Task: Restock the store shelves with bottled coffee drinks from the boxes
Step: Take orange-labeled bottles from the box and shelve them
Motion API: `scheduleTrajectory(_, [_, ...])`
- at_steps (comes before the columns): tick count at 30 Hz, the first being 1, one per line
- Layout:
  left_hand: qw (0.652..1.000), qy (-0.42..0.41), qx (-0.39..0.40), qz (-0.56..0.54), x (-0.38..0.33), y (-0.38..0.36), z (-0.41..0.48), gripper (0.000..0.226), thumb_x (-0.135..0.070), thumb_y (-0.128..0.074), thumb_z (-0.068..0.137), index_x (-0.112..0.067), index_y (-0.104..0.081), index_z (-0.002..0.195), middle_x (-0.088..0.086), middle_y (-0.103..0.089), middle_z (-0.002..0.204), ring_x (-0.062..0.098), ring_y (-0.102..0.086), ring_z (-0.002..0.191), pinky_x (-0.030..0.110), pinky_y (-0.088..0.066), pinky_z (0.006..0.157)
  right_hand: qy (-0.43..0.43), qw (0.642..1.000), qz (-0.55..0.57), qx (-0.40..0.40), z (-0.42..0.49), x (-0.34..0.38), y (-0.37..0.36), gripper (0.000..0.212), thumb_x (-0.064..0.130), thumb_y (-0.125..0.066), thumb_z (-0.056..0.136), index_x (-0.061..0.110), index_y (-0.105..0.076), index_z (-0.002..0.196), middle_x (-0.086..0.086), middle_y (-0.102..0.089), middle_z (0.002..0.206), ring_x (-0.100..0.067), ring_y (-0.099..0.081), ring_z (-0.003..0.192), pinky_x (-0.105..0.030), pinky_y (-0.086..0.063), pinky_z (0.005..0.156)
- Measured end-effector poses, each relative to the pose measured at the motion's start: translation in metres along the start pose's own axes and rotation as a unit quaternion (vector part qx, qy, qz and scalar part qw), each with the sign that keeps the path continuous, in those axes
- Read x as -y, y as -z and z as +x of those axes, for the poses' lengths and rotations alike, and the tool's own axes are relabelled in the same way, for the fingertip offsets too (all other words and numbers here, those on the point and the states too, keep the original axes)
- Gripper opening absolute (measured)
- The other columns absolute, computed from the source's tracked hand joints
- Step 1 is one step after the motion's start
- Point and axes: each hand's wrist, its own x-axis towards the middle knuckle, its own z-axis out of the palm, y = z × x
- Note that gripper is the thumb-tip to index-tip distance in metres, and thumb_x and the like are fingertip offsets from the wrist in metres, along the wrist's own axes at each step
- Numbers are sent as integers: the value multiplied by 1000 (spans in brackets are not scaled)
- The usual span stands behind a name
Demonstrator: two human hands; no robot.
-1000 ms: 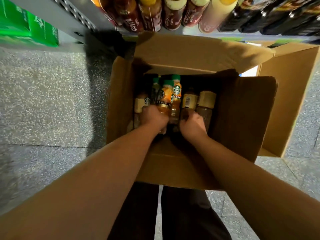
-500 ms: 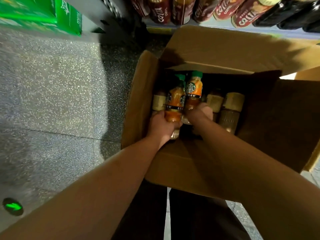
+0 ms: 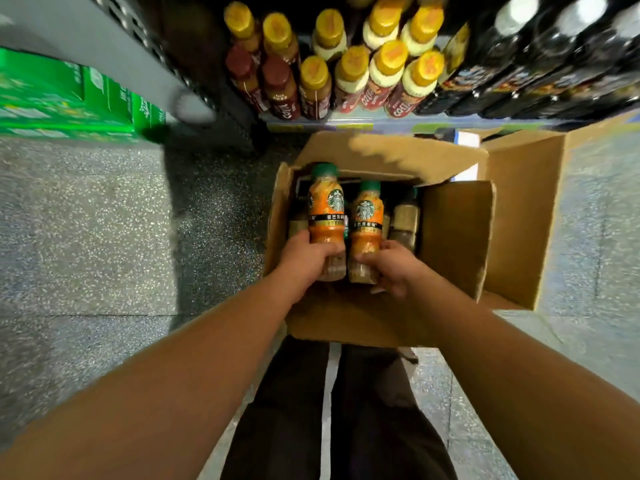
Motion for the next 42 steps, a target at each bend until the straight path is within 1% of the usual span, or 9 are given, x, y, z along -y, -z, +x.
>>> scheduleTrajectory(7, [996,-51,65,-31,-41,-2,-84,44,-8,-64,83,-17,-51,124,10,-64,116,28,-63,99,46,-52,87,86,989,108,54,-101,17,11,36,-2,-56,86,16,-49,116,-7,-64,100,-32,-62,96,-58,-42,98])
scheduleTrajectory(10, [995,-76,52,-49,-51,-7,-122,48,3,-61,76,-10,-52,121,16,-62,114,33,-61,100,45,-52,86,139,978,141,72,-146,20,18,36,-4,-54,84,13,-55,116,-15,-67,105,-36,-64,98,-57,-45,95])
scheduleTrajectory(13, [989,-117,57,-64,-56,-16,-161,48,-5,-60,68,-10,-55,115,17,-64,100,30,-62,82,33,-50,64,179,965,178,77,-187,17,28,34,-8,-47,82,11,-59,107,-14,-67,96,-30,-65,86,-45,-52,79])
scheduleTrajectory(16, [983,-149,48,-99,-56,-25,-204,24,-7,-61,81,-22,-58,99,6,-64,86,22,-61,74,29,-48,60,237,956,149,88,-233,8,41,38,-8,-46,80,8,-60,112,-12,-67,93,-26,-64,84,-37,-52,75])
scheduleTrajectory(21, [971,-203,60,-114,-52,-46,-292,23,-16,-65,84,-23,-63,105,8,-70,96,30,-66,88,48,-53,85,295,944,124,85,-310,-24,67,33,-9,-45,83,13,-62,102,-14,-69,89,-27,-67,81,-34,-57,68])
scheduleTrajectory(26, [947,-289,55,-128,-56,-64,-383,14,-13,-65,82,-15,-66,96,6,-71,82,28,-66,75,38,-53,67,363,924,97,70,-388,-40,93,34,-7,-52,80,15,-62,105,-15,-70,96,-30,-67,85,-41,-55,75])
scheduleTrajectory(31, [925,-347,47,-145,-64,-80,-457,42,-32,-79,55,-18,-68,93,8,-74,93,32,-68,93,56,-50,91,432,896,82,62,-467,-48,114,29,-3,-58,83,13,-63,107,-9,-71,94,-23,-68,80,-30,-55,62])
scheduleTrajectory(36, [910,-385,49,-144,-73,-85,-513,16,-16,-71,79,-18,-65,94,10,-74,92,32,-69,89,56,-53,86,470,878,73,47,-523,-53,125,28,2,-63,82,19,-63,103,-8,-72,96,-29,-68,89,-44,-58,75])
scheduleTrajectory(42, [893,-432,41,-117,-92,-92,-553,34,-29,-75,68,-22,-65,100,6,-73,97,31,-68,93,57,-51,88,497,862,90,40,-569,-52,137,34,0,-65,79,13,-64,111,-12,-72,103,-30,-68,96,-38,-55,75])
